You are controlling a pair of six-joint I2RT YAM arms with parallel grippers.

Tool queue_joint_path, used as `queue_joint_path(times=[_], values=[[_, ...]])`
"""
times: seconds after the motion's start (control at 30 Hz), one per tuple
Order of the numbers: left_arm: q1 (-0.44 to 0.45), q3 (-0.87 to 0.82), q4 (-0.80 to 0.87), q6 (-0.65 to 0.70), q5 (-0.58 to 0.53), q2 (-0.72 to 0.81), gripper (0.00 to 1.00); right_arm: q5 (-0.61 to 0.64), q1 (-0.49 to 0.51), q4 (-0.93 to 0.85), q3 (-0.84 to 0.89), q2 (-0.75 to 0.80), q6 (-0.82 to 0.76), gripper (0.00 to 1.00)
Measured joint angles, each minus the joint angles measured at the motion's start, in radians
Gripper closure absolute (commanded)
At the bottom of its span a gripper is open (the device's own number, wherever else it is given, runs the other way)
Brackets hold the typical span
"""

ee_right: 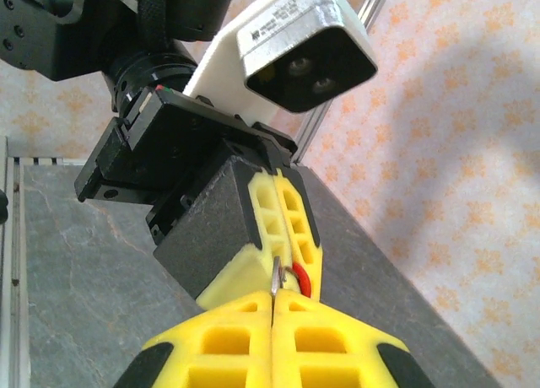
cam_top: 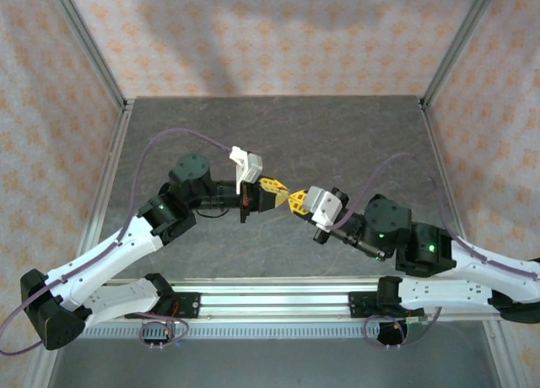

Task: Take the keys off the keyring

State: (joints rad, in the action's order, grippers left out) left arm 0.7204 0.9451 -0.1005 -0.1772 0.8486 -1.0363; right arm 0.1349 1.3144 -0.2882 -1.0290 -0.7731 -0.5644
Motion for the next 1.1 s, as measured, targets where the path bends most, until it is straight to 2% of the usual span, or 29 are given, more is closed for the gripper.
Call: queue_joint_path(times=[0.23,0.73,0.83,0.93,1.1], values=[[0.0,-0.006,-0.009,-0.005,-0.013,0.003,1.0,-0.002,-0.009,0.049,0.045,0.026,0.057,1.0],[0.0,-0.009,-0.022,-0.006,-0.011,0.014,1.0,-0.045,-0.016,0.076,0.051,0.031,0.079,1.0],[0.0,-0.032,-0.046,-0.008,-0.02,0.021,0.87,-0.036,-0.016,0.066,0.045,0.019,0.102,1.0],[-0.001,-0.066,-0.082,-0.018,-0.054,0.032,0.83,-0.032,-0.022,0.034,0.015,-0.01,0.152,1.0],[-0.003,-0.137,-0.159,-0.039,-0.135,0.062,0.6,-0.027,-0.027,-0.009,-0.022,-0.046,0.256,1.0]])
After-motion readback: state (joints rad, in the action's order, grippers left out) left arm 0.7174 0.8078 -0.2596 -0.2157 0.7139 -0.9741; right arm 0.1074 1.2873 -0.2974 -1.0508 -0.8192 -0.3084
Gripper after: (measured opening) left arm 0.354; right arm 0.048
